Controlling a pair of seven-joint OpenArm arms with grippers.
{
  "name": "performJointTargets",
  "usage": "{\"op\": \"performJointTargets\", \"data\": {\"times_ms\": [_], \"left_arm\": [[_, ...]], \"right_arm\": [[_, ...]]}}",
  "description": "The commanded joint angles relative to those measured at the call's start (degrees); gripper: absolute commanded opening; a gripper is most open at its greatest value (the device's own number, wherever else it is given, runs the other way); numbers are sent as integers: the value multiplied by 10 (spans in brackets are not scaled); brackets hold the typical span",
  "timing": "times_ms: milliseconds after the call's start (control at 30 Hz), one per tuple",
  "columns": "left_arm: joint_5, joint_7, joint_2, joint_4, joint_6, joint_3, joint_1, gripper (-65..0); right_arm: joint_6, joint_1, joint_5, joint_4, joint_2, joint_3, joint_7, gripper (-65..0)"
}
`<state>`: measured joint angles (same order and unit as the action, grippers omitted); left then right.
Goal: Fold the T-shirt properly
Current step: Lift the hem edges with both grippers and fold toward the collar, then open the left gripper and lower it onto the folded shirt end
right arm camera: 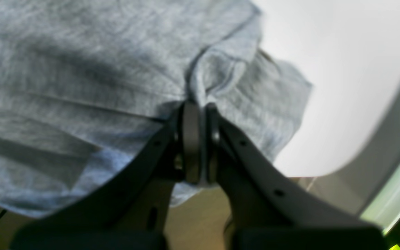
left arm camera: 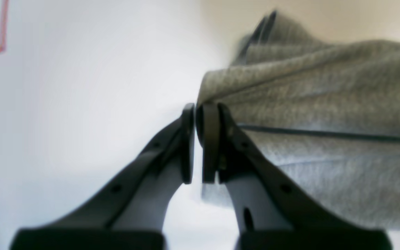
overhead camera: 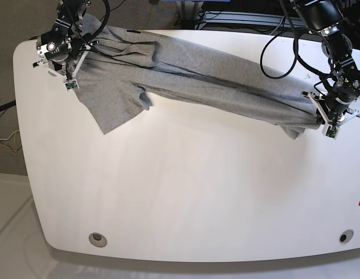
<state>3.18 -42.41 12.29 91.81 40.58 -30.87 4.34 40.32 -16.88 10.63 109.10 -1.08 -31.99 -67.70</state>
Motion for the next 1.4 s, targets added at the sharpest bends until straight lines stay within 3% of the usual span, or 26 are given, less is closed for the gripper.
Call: {"op": "performJointTargets", "data": {"times_ms": [0,767,867,967,1100,1167,1267,1367], "left_arm": [[3,6,10,-11,-6,-5,-3,-621],[3,40,11,-52,-6,-36,-8,-619],[4,40,13,-38,-6,-42,-21,-610],[4,40,13,-18,-6,-54,-24,-537],[4,40,12,8,-6,-82,-26,-322],[4,41,12,18,-6,-92,-27,-226],[4,41,11,31,-6,-93,-27,-130],[4,41,11,43,-6,-93,-27,-131]], "right_arm": [[-3,6,13,-10,-5,-3,1,-637],[-3,17,14,-40,-5,-3,1,-634],[-3,17,14,-40,-6,-3,1,-608],[-3,16,14,-40,-6,-3,1,-522],[-3,14,14,-40,-6,-3,1,-325],[-3,14,14,-39,-6,-3,1,-272],[-3,14,14,-39,-6,-3,1,-277],[-3,14,14,-34,-7,-3,1,-288]]}}
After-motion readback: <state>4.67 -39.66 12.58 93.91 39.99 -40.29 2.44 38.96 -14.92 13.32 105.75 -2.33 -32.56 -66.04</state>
